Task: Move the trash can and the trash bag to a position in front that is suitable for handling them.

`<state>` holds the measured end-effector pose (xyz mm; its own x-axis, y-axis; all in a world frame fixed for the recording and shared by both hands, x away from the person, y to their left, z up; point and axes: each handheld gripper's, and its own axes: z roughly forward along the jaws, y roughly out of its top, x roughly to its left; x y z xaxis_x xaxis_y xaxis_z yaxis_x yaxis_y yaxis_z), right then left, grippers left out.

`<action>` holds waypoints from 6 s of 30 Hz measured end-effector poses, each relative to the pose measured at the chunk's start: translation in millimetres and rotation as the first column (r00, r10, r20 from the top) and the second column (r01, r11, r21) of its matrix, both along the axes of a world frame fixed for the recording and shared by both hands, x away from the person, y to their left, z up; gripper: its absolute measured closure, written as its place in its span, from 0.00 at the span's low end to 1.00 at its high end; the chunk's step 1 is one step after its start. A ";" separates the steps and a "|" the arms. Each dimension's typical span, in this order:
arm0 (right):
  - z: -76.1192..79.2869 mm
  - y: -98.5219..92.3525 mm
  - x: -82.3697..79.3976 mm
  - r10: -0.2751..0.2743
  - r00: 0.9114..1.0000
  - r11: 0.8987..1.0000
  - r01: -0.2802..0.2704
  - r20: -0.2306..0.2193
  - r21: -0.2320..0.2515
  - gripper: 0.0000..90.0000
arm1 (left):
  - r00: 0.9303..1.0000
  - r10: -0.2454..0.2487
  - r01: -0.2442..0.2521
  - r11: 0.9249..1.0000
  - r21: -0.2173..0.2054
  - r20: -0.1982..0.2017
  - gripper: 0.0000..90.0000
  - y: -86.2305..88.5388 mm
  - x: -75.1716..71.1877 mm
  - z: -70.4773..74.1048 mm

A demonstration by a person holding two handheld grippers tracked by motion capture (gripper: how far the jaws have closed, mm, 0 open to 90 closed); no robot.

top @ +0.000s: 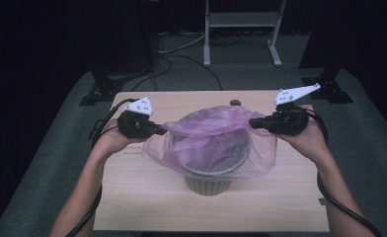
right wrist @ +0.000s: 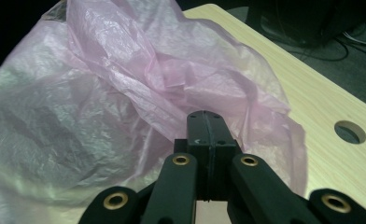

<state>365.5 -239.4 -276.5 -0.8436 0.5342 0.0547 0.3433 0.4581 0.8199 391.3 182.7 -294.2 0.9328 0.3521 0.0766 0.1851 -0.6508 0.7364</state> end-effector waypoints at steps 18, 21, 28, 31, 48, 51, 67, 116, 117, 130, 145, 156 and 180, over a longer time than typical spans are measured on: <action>-53.3 0.7 30.6 -0.104 0.991 0.994 0.101 -0.087 -0.042 1.00 | 0.990 0.076 -0.080 0.996 -0.026 -0.115 0.99 -13.9 40.1 -46.4; -57.5 2.9 31.2 -0.104 0.990 0.994 0.099 -0.093 -0.051 1.00 | 0.988 0.087 -0.091 0.995 -0.029 -0.124 1.00 -17.7 43.3 -50.2; -65.3 5.3 35.2 -0.115 0.987 0.991 0.107 -0.109 -0.076 1.00 | 0.984 0.103 -0.108 0.994 -0.025 -0.143 1.00 -24.5 49.9 -57.1; -69.2 7.2 36.7 -0.113 0.986 0.992 0.105 -0.123 -0.075 1.00 | 0.983 0.107 -0.109 0.994 -0.009 -0.149 1.00 -28.5 52.0 -59.2; -92.2 3.8 37.8 -0.106 0.978 0.994 0.097 -0.180 -0.057 1.00 | 0.973 0.154 -0.158 0.987 -0.009 -0.173 1.00 -24.4 58.0 -73.8; -89.0 0.4 36.4 -0.098 0.980 0.995 0.093 -0.174 -0.040 1.00 | 0.969 0.170 -0.176 0.984 -0.018 -0.178 0.99 -21.1 59.1 -74.2; -64.2 -29.9 8.4 -0.049 0.992 0.994 0.059 -0.113 0.093 0.74 | 0.984 0.129 -0.142 0.985 -0.098 -0.124 0.55 12.1 30.9 -47.0; -94.2 20.2 -53.8 0.208 0.967 0.970 -0.224 -0.147 -0.099 1.00 | 0.945 -0.317 0.310 0.947 -0.084 -0.084 1.00 -2.8 -57.2 -78.6; -97.1 21.5 -53.8 0.206 0.966 0.967 -0.225 -0.157 -0.120 1.00 | 0.946 -0.310 0.305 0.950 -0.066 -0.093 1.00 -3.8 -57.3 -81.9; -94.8 0.7 -60.8 0.237 0.954 0.968 -0.249 -0.182 -0.046 0.78 | 0.955 -0.247 0.242 0.969 -0.048 -0.162 0.67 19.8 -61.4 -83.9; -36.1 -24.8 -85.2 0.188 0.982 0.982 -0.188 -0.019 0.002 0.68 | 0.941 -0.290 0.283 0.957 -0.064 -0.177 0.46 51.4 -80.9 -49.7; -3.6 -7.6 -68.2 0.114 0.985 0.993 -0.111 0.129 -0.026 0.61 | 0.972 -0.202 0.194 0.978 -0.073 -0.123 0.44 54.6 -65.1 -31.3; 7.4 2.7 -12.4 0.142 0.987 0.987 -0.135 0.081 -0.086 0.47 | 0.985 -0.119 0.126 0.991 0.046 -0.124 0.41 3.5 17.8 -0.8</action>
